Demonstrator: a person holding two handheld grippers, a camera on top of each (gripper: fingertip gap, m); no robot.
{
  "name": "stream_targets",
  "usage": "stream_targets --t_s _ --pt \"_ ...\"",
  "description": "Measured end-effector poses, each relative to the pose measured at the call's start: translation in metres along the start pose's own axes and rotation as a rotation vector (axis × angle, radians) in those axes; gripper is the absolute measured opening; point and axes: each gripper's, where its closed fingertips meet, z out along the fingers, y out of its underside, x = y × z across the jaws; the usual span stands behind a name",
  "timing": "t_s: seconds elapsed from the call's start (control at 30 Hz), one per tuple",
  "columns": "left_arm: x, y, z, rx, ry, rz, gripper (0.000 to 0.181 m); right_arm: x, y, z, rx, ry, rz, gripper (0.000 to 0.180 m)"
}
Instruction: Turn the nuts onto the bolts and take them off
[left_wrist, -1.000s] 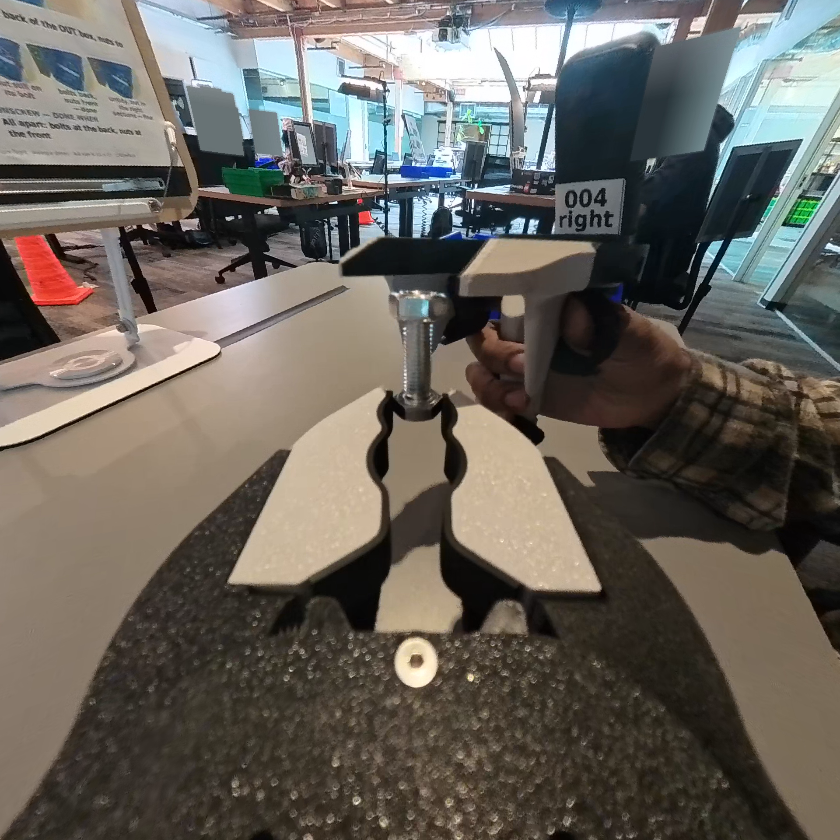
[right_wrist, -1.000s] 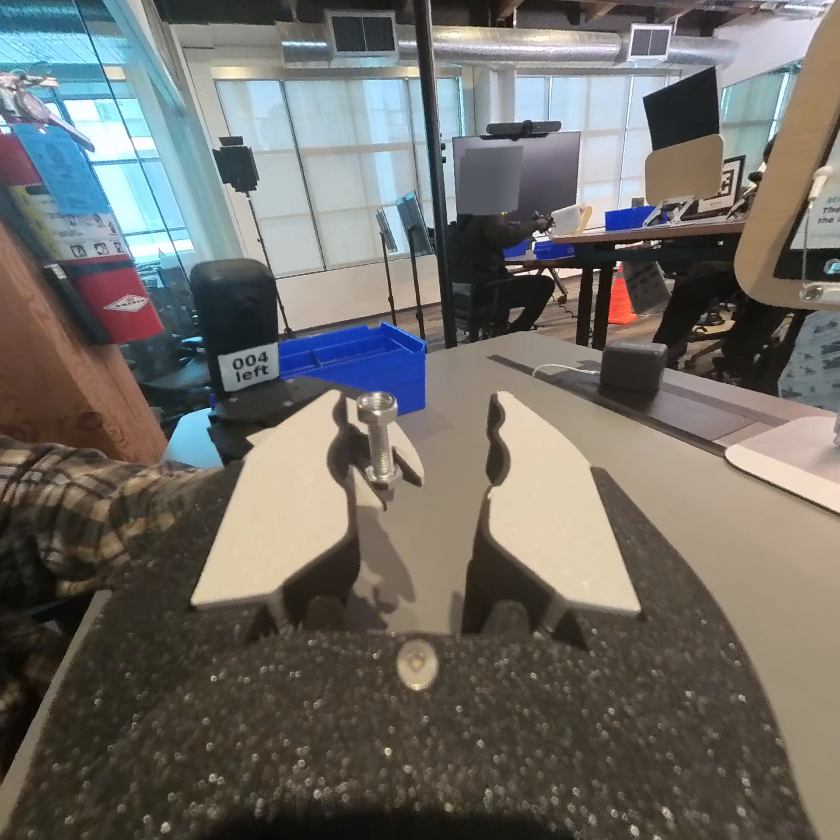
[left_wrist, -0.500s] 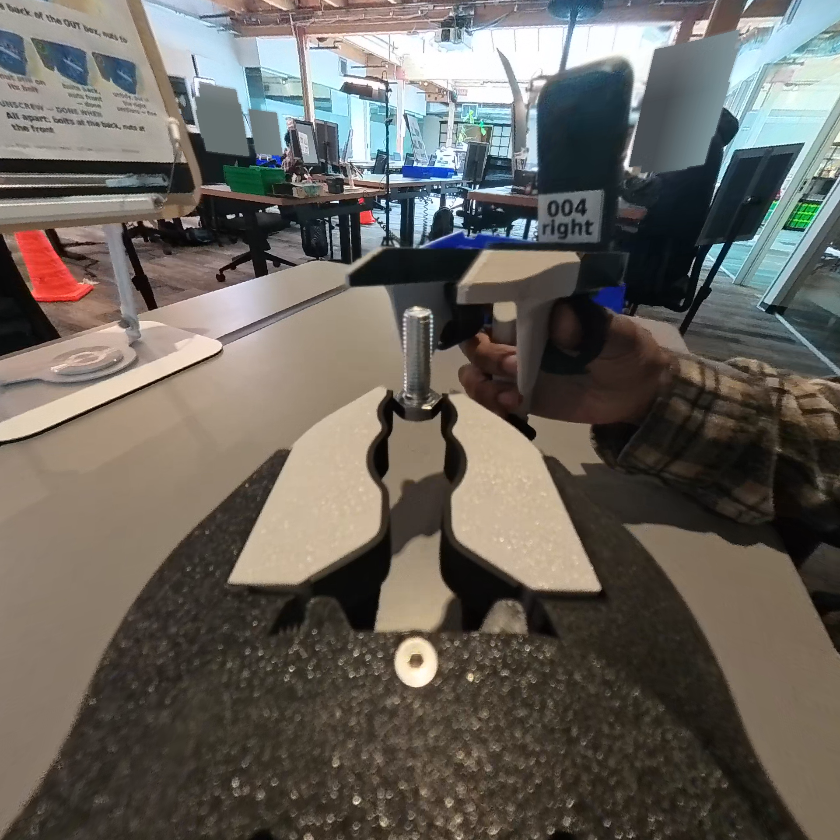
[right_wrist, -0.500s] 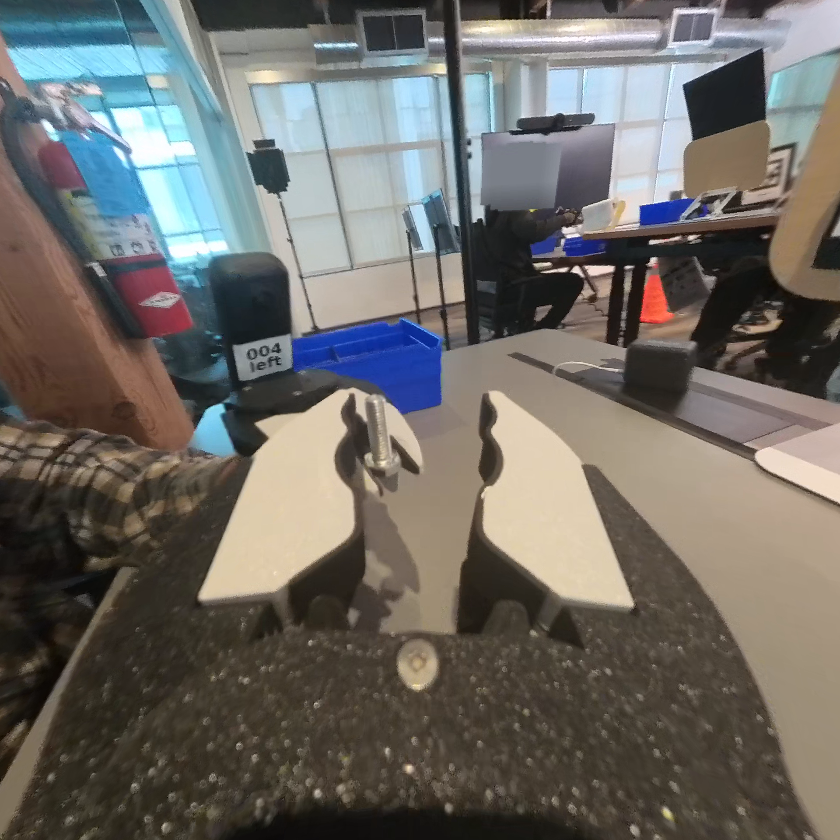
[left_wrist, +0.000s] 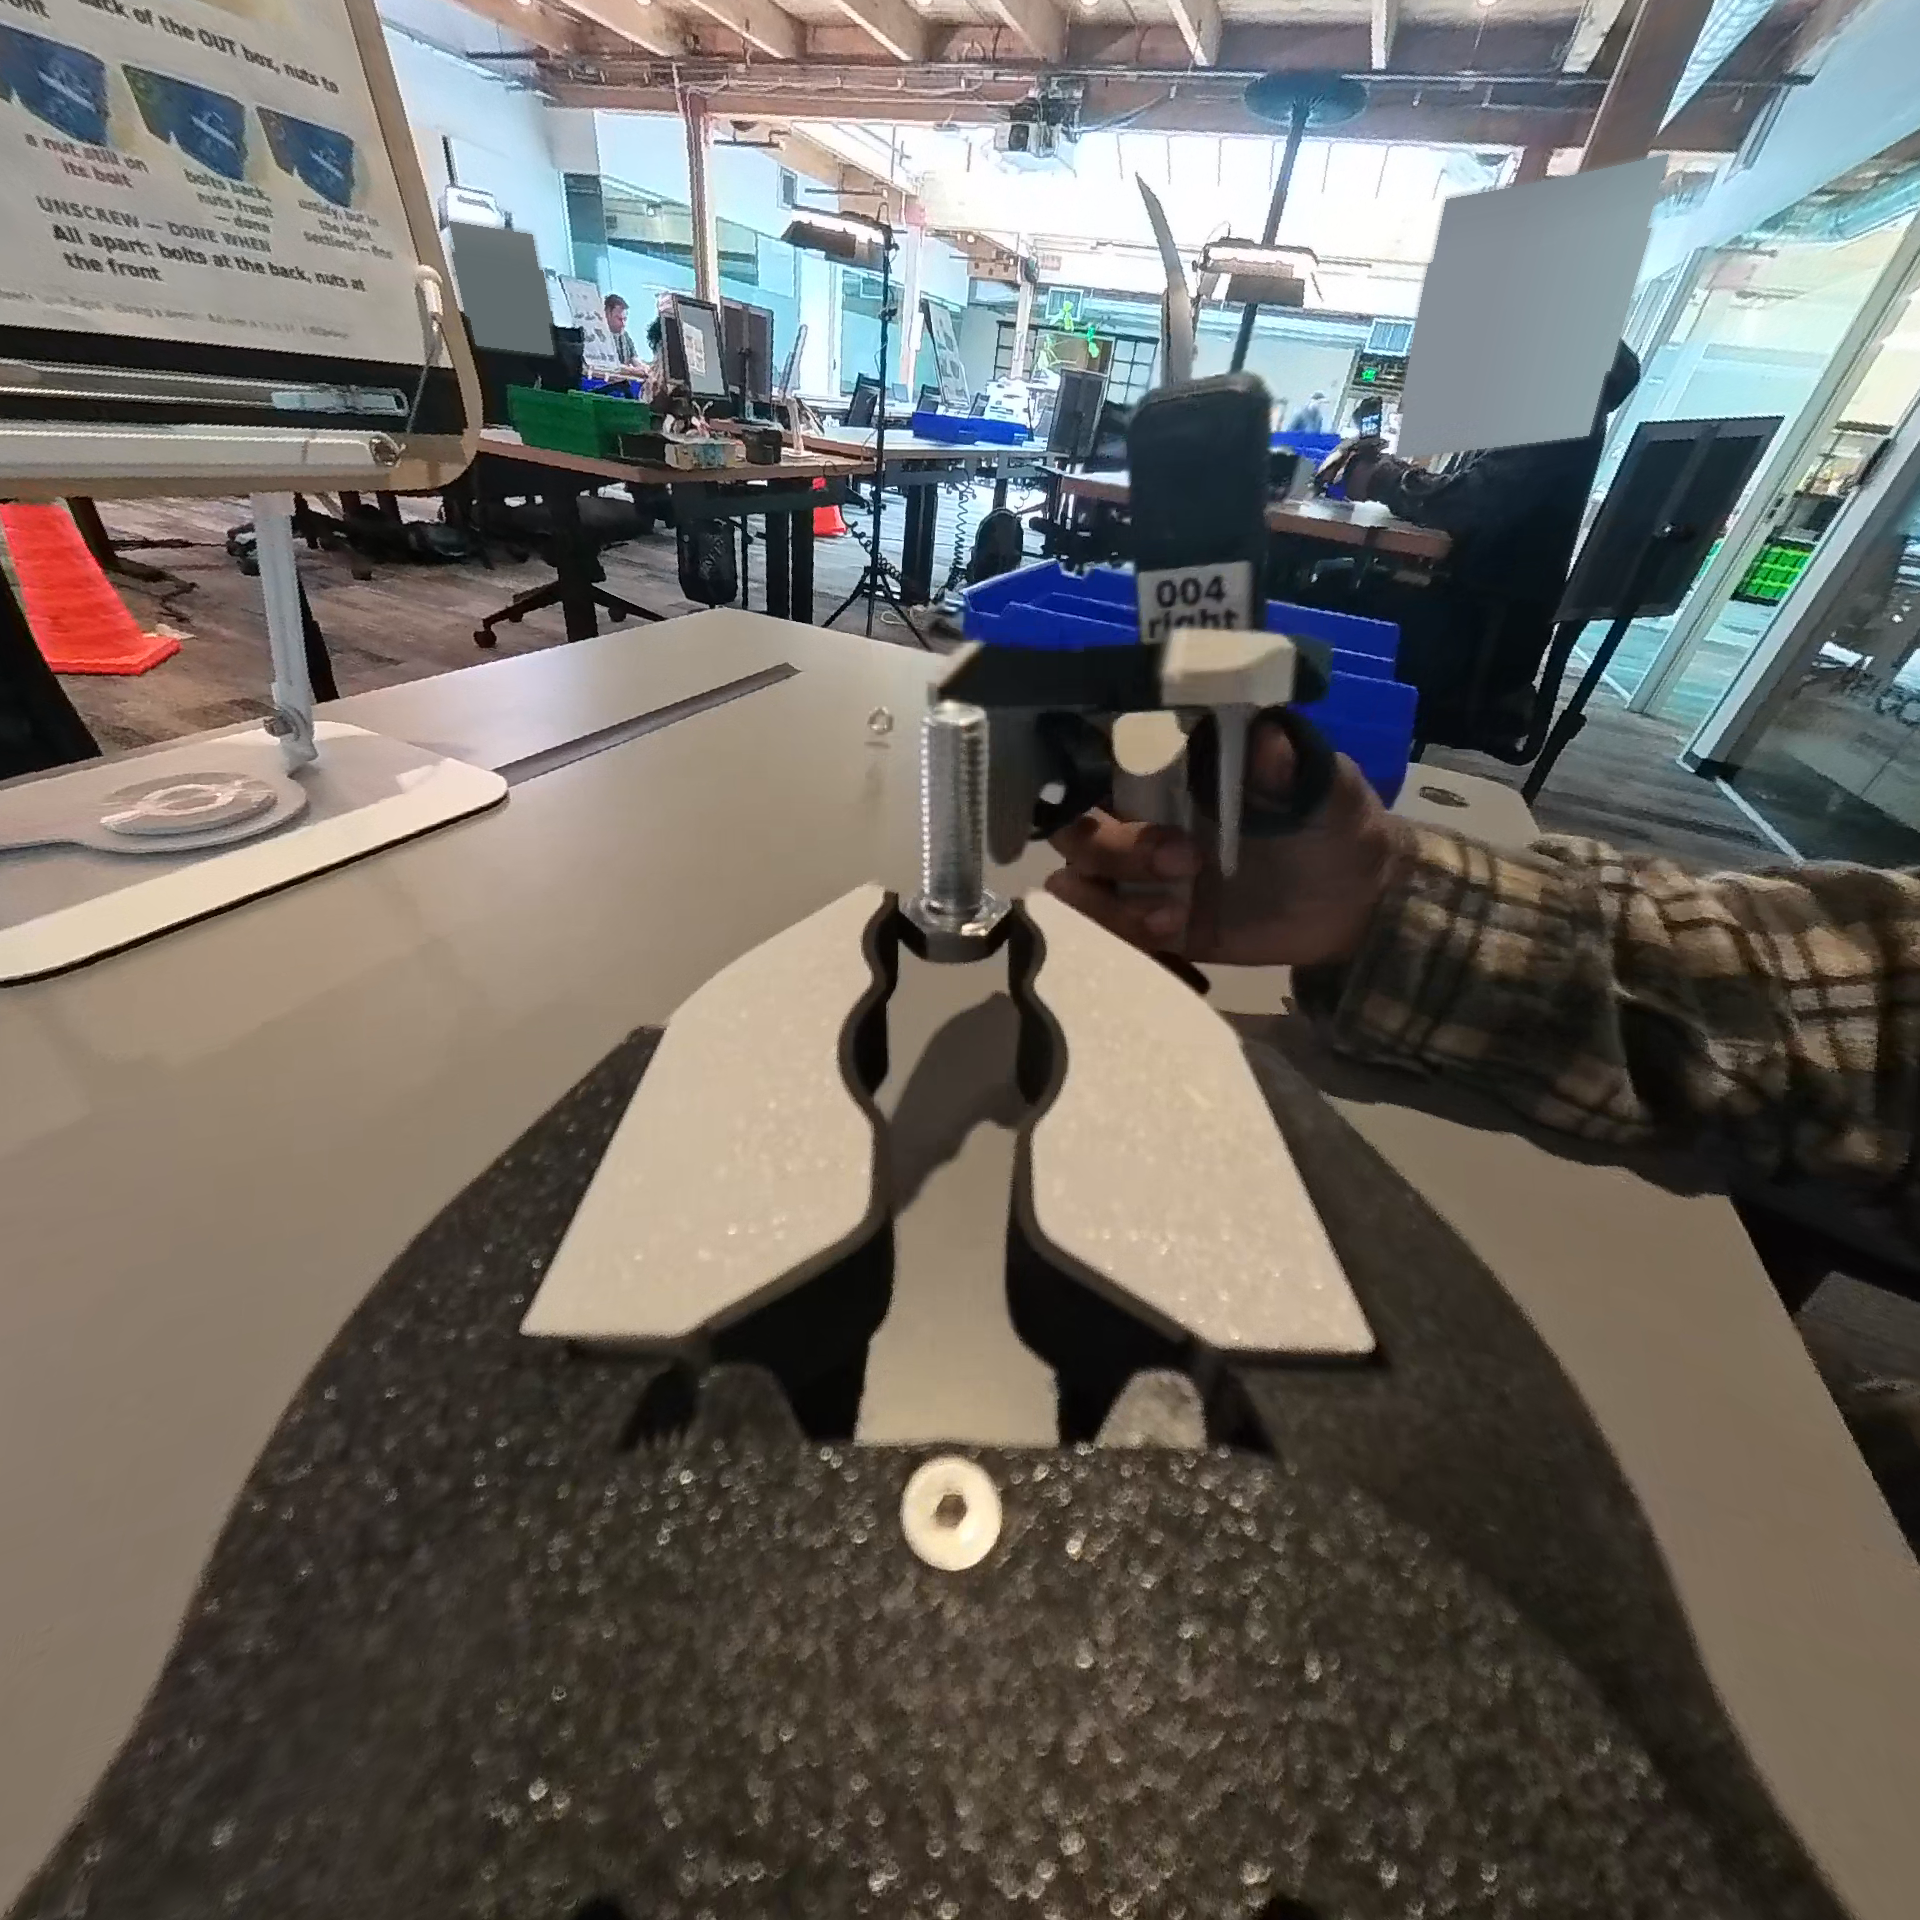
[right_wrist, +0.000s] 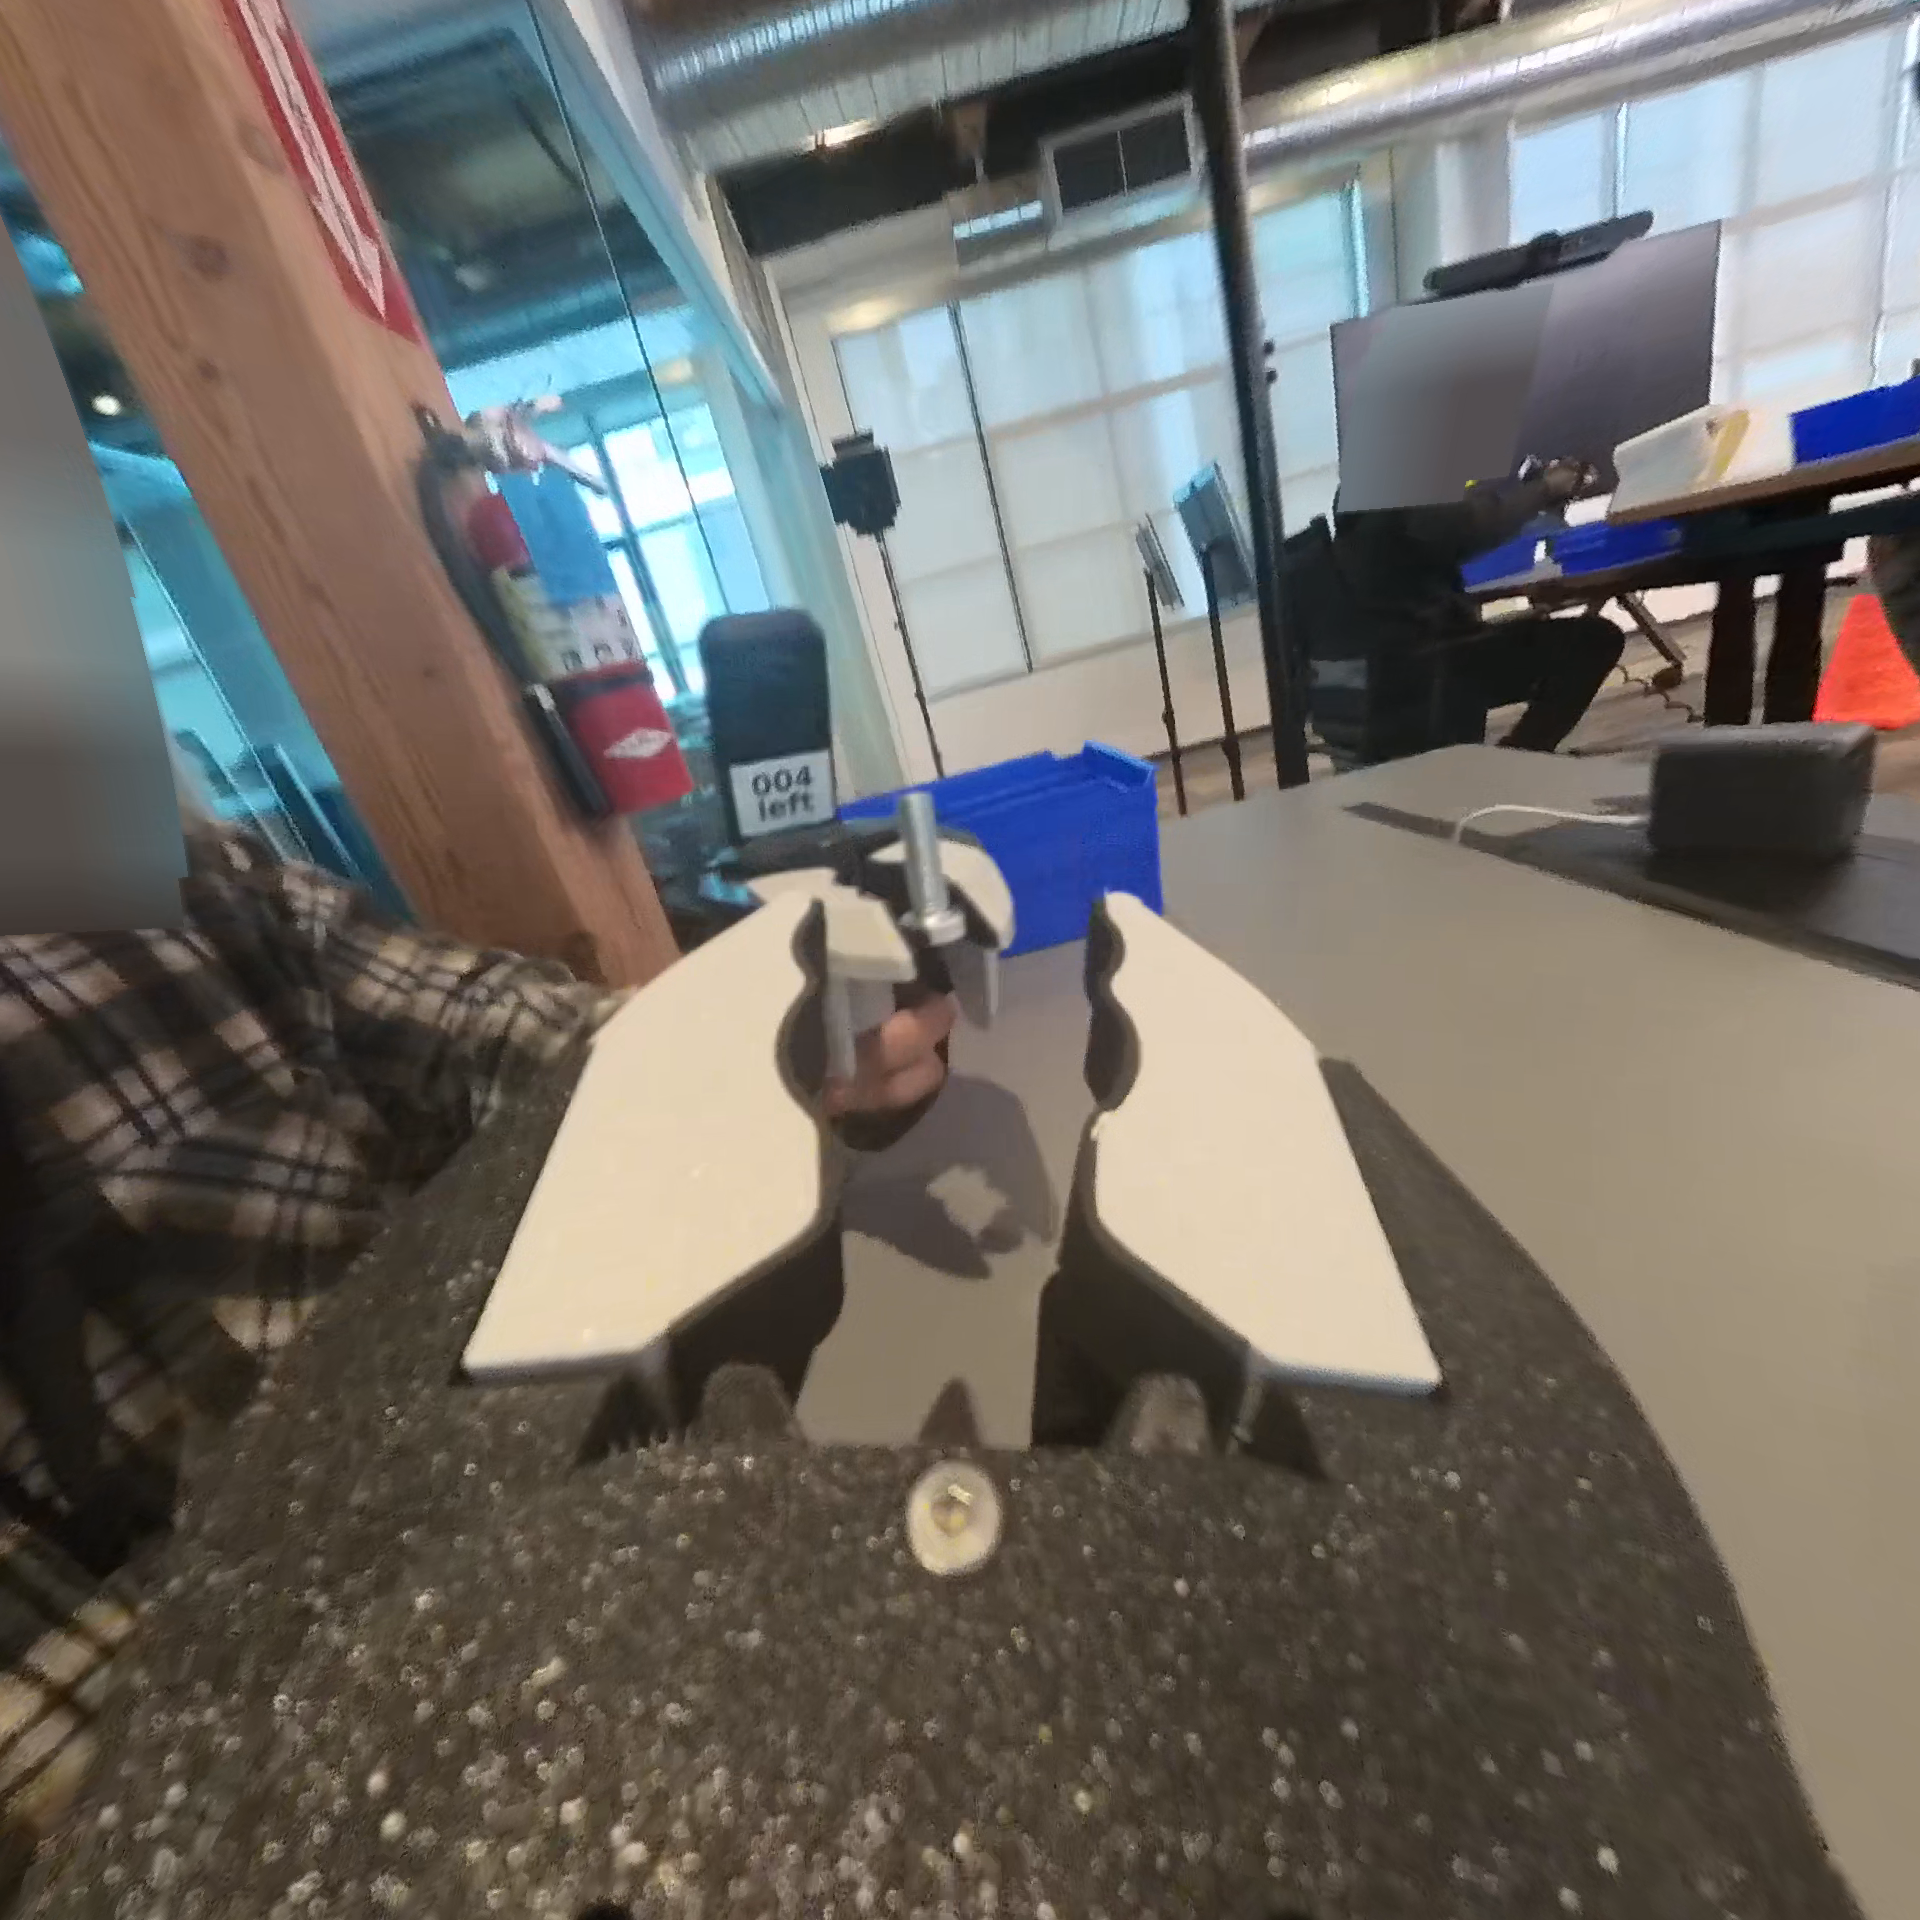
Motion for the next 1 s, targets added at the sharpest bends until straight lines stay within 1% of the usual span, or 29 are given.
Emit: stream_targets --t_s 0.1,0.17,0.27,0.37,0.53,0.63,0.7,0.77,0.9,0.97,1.0 --pt "-0.001 0.001 -0.001 -0.001 0.006 0.001 0.019 -0.018 0.007 0.001 -0.074 0.001 -0.048 0.048" --pt "-0.002 0.002 -0.001 -0.006 0.004 0.004 0.019 -0.028 0.008 -0.008 -0.152 0.023 -0.119 0.048" --pt "0.000 0.003 0.000 -0.010 0.018 0.000 0.019 -0.035 -0.006 -0.036 -0.275 0.098 -0.219 0.046" --pt "0.003 0.003 0.001 -0.016 0.027 0.014 0.019 -0.046 -0.025 -0.069 -0.375 0.151 -0.251 0.045" --pt "0.008 0.002 0.002 -0.020 0.039 0.042 0.019 -0.053 -0.048 -0.113 -0.446 0.253 -0.258 0.044" --pt "0.009 0.004 0.002 -0.026 0.043 0.038 0.019 -0.046 -0.063 -0.130 -0.424 0.299 -0.238 0.044" --pt "0.008 0.005 0.002 -0.028 0.041 0.035 0.019 -0.027 -0.081 -0.147 -0.441 0.371 -0.221 0.044" --pt "0.006 0.005 0.002 -0.027 0.041 0.028 0.019 0.002 -0.103 -0.170 -0.503 0.467 -0.227 0.044" --pt "0.001 0.006 0.001 -0.031 0.034 0.016 0.019 0.076 -0.145 -0.227 -0.689 0.656 -0.215 0.041" --pt "-0.002 0.007 0.000 -0.036 0.030 0.013 0.019 0.113 -0.156 -0.257 -0.796 0.733 -0.142 0.037" --pt "-0.004 0.008 0.000 -0.041 0.028 0.010 0.019 0.133 -0.159 -0.274 -0.865 0.788 -0.112 0.032"
